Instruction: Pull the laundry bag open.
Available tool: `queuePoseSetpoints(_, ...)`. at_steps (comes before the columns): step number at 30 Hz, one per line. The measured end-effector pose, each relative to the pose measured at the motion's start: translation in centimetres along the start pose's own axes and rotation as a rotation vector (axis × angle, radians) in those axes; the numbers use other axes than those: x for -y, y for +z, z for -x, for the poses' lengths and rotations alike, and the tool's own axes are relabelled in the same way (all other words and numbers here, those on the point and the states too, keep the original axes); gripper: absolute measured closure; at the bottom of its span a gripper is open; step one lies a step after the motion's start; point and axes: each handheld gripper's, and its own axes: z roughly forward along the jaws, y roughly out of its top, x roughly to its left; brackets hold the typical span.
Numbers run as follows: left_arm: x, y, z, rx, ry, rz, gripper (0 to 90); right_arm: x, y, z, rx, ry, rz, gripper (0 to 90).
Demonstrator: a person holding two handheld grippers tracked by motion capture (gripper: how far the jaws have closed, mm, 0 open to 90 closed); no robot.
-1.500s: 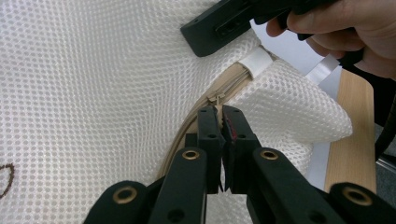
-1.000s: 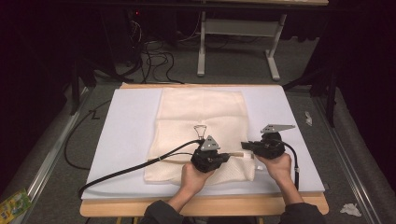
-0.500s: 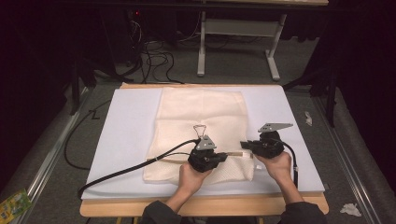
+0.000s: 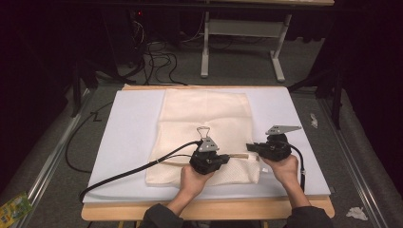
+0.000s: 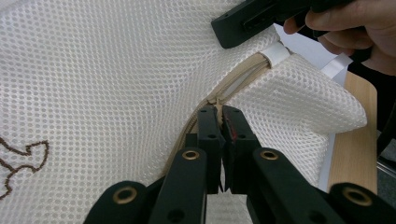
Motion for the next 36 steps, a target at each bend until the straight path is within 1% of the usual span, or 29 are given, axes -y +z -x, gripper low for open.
queuePoseSetpoints(3,0.1,-0.1,0.0,-0.006,0.007,-0.003,87.2,0.0,0.1,0.0,-0.003,-0.004,0.006,88.4)
queuePoseSetpoints(9,0.2,-0.2,0.0,-0.006,0.003,0.002,87.2,0.0,0.2,0.0,-0.006,-0.001,0.007,88.4)
queuePoseSetpoints(11,0.1,-0.4,0.0,-0.011,0.001,0.003,87.2,0.1,0.2,0.0,-0.004,0.005,0.001,88.4)
queuePoseSetpoints(13,0.1,-0.6,0.0,-0.015,0.004,0.005,87.2,0.0,0.1,0.0,-0.003,-0.002,0.002,88.4)
queuePoseSetpoints(15,0.0,-0.9,-0.1,-0.019,0.008,0.006,87.2,-0.1,0.0,0.0,0.003,-0.005,-0.001,88.4)
queuePoseSetpoints(17,0.0,-1.0,-0.3,-0.017,0.005,0.012,87.2,-0.1,-0.1,0.0,0.003,-0.005,-0.001,88.4)
queuePoseSetpoints(20,0.2,-1.1,-0.5,-0.014,-0.003,0.007,87.2,-0.1,0.0,0.0,0.003,0.002,-0.007,88.4)
queuePoseSetpoints(24,0.3,-1.5,-0.7,-0.026,-0.005,0.011,87.2,0.0,0.0,0.1,0.002,0.001,0.0,88.4)
queuePoseSetpoints(25,0.4,-1.6,-0.7,-0.027,-0.008,0.011,87.2,0.0,0.0,0.2,0.001,0.011,-0.003,88.4)
queuePoseSetpoints(30,0.4,-2.0,-1.0,-0.038,-0.008,0.017,87.2,0.0,-0.1,0.3,0.009,0.007,-0.005,88.4)
queuePoseSetpoints(32,0.4,-2.1,-1.0,-0.039,-0.011,0.017,87.2,0.1,-0.1,0.4,0.006,0.007,0.0,88.4)
queuePoseSetpoints(36,0.4,-2.3,-1.0,-0.042,-0.004,0.022,87.2,0.0,-0.1,0.3,0.008,0.008,-0.003,88.4)
